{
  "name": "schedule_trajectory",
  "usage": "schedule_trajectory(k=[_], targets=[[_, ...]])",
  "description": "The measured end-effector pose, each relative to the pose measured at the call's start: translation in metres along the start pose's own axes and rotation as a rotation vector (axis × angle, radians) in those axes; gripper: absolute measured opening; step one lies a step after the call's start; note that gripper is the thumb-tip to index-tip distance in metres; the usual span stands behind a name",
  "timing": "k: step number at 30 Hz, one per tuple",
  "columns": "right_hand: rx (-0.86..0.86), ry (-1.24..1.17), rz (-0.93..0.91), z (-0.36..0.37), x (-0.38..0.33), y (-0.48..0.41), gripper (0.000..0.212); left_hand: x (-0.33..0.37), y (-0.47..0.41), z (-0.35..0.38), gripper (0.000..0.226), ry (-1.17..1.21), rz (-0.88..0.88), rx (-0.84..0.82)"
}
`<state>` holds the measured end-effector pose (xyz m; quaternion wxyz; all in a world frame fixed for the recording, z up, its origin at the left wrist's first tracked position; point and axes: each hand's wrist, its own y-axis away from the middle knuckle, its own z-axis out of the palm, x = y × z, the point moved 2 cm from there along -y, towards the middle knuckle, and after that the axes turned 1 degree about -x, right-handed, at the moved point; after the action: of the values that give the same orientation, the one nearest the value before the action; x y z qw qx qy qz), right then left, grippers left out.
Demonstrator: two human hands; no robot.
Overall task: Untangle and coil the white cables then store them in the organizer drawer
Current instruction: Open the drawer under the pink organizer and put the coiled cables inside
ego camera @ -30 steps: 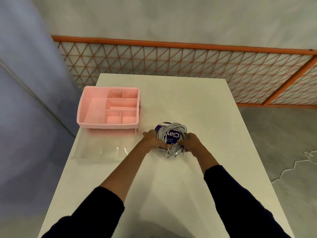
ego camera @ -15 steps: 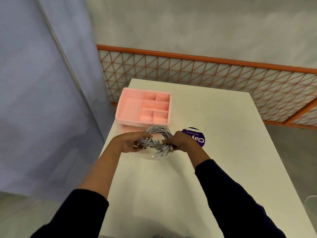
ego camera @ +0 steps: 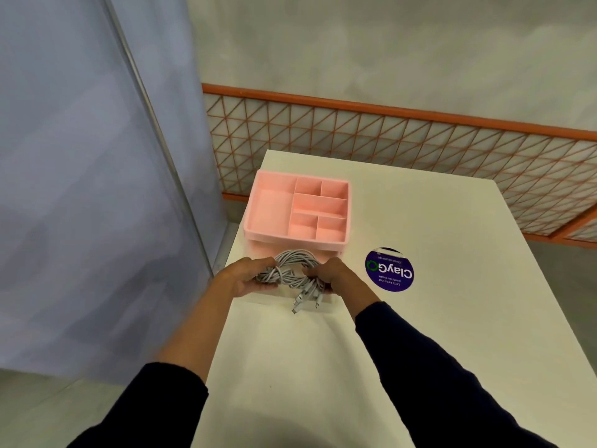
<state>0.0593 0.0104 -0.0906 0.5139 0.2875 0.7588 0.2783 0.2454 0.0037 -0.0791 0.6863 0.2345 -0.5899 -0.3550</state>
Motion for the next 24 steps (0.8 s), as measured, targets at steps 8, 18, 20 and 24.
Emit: schedule_trajectory(k=[8,18,20,24], targets=[[0.149,-0.074,-0.031,0.006,0.005,-0.021,0.045,-0.002,-0.016,-0.005,0.015,-0.034,0.053,-0.042],[0.144,-0.051,-0.145,0.012,0.009,-0.024,0.027,-0.014,-0.041,-0.009,0.047,-0.226,0.193,0.026],[0.141,-0.048,-0.182,0.013,0.011,-0.025,0.03,-0.016,-0.043,-0.008,0.046,-0.261,0.217,0.029],[0.132,0.059,-0.252,0.014,0.016,-0.025,0.051,-0.02,-0.045,-0.009,0.054,-0.379,0.27,0.104]])
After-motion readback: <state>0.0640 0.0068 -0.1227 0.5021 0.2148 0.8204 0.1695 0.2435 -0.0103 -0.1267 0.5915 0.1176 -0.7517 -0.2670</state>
